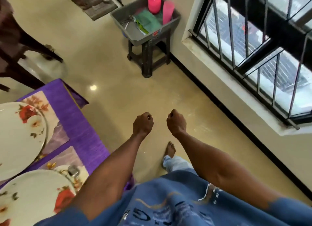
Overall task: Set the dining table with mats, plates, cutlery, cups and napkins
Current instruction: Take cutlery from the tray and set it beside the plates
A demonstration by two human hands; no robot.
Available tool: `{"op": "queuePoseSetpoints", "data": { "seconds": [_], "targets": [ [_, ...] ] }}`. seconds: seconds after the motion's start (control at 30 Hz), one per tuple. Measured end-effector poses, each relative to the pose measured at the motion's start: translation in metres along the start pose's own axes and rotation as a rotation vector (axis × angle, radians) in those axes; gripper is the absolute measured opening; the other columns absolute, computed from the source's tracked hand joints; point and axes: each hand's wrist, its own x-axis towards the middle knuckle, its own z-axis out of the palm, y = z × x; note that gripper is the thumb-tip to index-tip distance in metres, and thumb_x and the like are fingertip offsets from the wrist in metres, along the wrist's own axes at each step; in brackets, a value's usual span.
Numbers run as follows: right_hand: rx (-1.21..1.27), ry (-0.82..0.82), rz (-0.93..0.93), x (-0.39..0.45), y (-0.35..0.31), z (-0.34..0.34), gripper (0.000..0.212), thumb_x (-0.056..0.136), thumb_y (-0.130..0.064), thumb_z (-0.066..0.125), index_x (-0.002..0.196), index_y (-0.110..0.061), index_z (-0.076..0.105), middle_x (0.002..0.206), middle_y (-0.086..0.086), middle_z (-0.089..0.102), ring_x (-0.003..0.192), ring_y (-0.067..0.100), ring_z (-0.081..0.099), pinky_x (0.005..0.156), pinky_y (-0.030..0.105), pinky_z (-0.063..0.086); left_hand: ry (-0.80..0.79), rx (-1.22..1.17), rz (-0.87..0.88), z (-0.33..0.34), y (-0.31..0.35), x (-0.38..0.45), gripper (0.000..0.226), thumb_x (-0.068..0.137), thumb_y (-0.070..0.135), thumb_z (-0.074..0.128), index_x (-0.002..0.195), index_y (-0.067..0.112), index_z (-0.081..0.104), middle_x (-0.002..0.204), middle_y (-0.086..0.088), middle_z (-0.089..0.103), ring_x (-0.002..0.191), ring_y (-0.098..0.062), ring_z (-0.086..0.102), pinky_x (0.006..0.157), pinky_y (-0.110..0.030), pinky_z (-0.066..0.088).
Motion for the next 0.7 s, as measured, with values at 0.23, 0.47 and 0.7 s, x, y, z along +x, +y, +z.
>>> {"op": "queuePoseSetpoints", "data": {
  "seconds": [0.23,0.47,0.7],
  "targets": [
    [-0.026,-0.042,-0.026,0.117,-0.001,-0.068,0.022,0.094,-0.018,0.041,0.1,-0.009,0.061,0.096,0.016,0.067,0.082,0.035,0.061,0.061,0.032,0.039,-0.011,0.012,-0.045,0.016,0.079,0.07,0.018,0.093,0.022,0.05,0.085,0.013,0.064,0.091,-0.011,0.071,0.089,-0.035,0.062,0.067,-0.033,0.042],
    [-0.033,-0.135,-0.107,0.185,-0.053,-0.075,0.022,0.09,-0.014,0.043,0.1,-0.011,0.062,0.096,0.011,0.065,0.083,0.029,0.059,0.065,0.032,0.047,0.025,0.057,-0.092,-0.009,0.088,0.138,0.017,0.092,0.023,0.051,0.086,0.012,0.063,0.096,-0.013,0.07,0.094,-0.036,0.06,0.067,-0.033,0.039],
    [-0.008,-0.137,-0.107,0.271,-0.14,-0.058,0.023,0.091,-0.011,0.044,0.104,-0.011,0.063,0.099,0.011,0.065,0.082,0.024,0.058,0.065,0.03,0.042,0.024,0.088,-0.097,-0.069,0.06,0.261,0.017,0.092,0.024,0.052,0.093,0.013,0.065,0.102,-0.012,0.069,0.102,-0.034,0.06,0.079,-0.036,0.046]
  ]
}}
